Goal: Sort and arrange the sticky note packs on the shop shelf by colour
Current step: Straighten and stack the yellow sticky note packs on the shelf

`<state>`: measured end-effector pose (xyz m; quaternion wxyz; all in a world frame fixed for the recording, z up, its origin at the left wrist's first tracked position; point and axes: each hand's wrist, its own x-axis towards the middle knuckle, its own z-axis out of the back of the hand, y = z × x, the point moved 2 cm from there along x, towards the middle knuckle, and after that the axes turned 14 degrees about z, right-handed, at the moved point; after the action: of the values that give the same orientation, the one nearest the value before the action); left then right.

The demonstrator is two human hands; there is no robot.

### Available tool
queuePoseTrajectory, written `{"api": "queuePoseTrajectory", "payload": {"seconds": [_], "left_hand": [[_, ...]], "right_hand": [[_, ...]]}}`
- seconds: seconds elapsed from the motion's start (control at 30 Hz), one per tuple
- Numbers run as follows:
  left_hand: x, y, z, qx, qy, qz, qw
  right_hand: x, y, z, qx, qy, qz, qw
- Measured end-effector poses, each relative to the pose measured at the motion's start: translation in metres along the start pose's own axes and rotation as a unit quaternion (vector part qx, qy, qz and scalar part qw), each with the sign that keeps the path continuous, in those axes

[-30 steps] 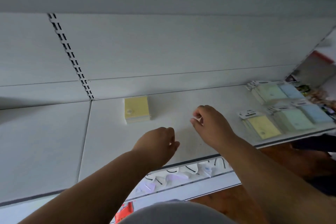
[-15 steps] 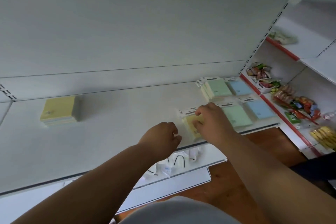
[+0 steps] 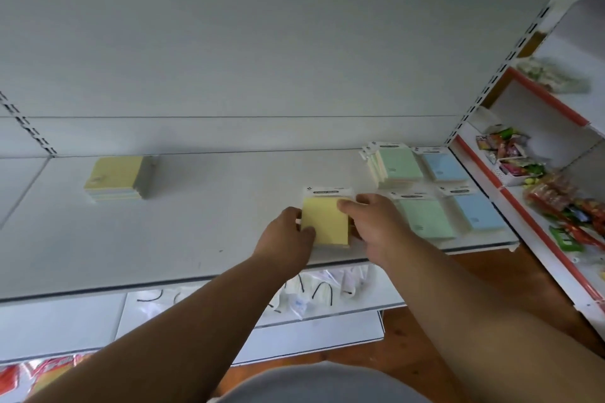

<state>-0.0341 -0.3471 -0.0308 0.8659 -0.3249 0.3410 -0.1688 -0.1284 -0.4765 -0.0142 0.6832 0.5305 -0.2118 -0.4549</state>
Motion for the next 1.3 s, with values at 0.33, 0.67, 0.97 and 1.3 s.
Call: {"api": "queuePoseTrajectory", "payload": {"seconds": [0.33, 0.67, 0.97, 1.3], "left_hand": [[-0.016, 0.106, 0.135, -0.037, -0.192, -0.072, 0.978], [-0.01, 0.211, 0.245, 0.103, -0.22, -0.071, 0.967], [0.0, 0.22, 0.263, 0.205, -0.181, -0.093, 0.957], [0.016, 0.206, 0.272, 0.286, -0.09, -0.021, 0.954]], "right_hand": [[-0.065, 0.053, -0.142, -0.044, 0.15, 0.257, 0.954], [-0.124, 0.057, -0.291, -0.058, 0.19, 0.32, 0.926], [-0.141, 0.056, -0.314, -0.133, 0.126, 0.288, 0.94], [-0.117, 0.074, -0.312, -0.309, 0.143, 0.192, 0.92]]}}
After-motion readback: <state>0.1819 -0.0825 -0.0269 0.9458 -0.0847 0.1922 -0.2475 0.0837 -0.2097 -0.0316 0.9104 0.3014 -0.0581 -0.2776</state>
